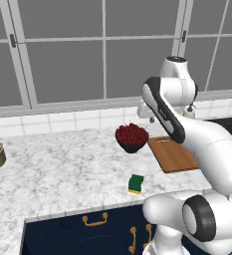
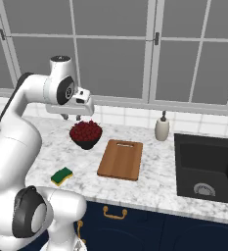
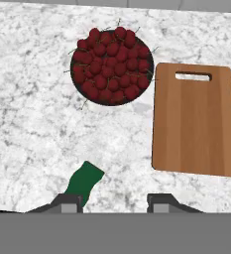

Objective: Pick up the sponge from the counter and clean the cutting board by briefly scrubbing or pressing down on the cutting board. Once finished, release the sponge.

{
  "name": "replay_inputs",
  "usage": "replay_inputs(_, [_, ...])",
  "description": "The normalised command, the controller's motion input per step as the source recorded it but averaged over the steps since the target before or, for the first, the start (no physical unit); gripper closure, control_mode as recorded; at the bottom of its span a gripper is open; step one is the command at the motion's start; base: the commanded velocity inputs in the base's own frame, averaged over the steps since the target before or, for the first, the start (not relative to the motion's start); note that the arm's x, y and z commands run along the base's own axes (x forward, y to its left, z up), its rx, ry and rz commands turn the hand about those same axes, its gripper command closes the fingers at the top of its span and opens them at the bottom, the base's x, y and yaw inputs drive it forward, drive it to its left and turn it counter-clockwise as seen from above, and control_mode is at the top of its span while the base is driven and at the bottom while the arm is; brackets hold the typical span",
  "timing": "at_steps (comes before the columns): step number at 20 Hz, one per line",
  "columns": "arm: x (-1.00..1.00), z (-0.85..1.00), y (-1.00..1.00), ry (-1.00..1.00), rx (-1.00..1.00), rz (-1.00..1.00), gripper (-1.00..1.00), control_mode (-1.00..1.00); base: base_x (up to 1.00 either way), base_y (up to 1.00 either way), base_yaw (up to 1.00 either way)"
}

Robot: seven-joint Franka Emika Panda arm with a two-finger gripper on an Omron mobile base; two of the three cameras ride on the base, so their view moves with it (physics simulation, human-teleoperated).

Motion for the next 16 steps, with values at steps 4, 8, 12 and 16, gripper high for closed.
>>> replay_inputs(4, [0.0,0.0,0.07,0.0,-0.01,-0.06,-1.0,-1.0,0.0,0.0,0.0])
replay_inputs(8, [-0.25,-0.24,0.19,0.0,0.01,-0.06,-1.0,-1.0,0.0,0.0,0.0])
replay_inputs(12, [-0.47,-0.79,0.08,0.0,0.15,-0.1,-1.0,-1.0,0.0,0.0,0.0])
replay_inputs(16, [-0.16,-0.66,0.16,0.0,0.09,-0.14,-1.0,-1.0,0.0,0.0,0.0])
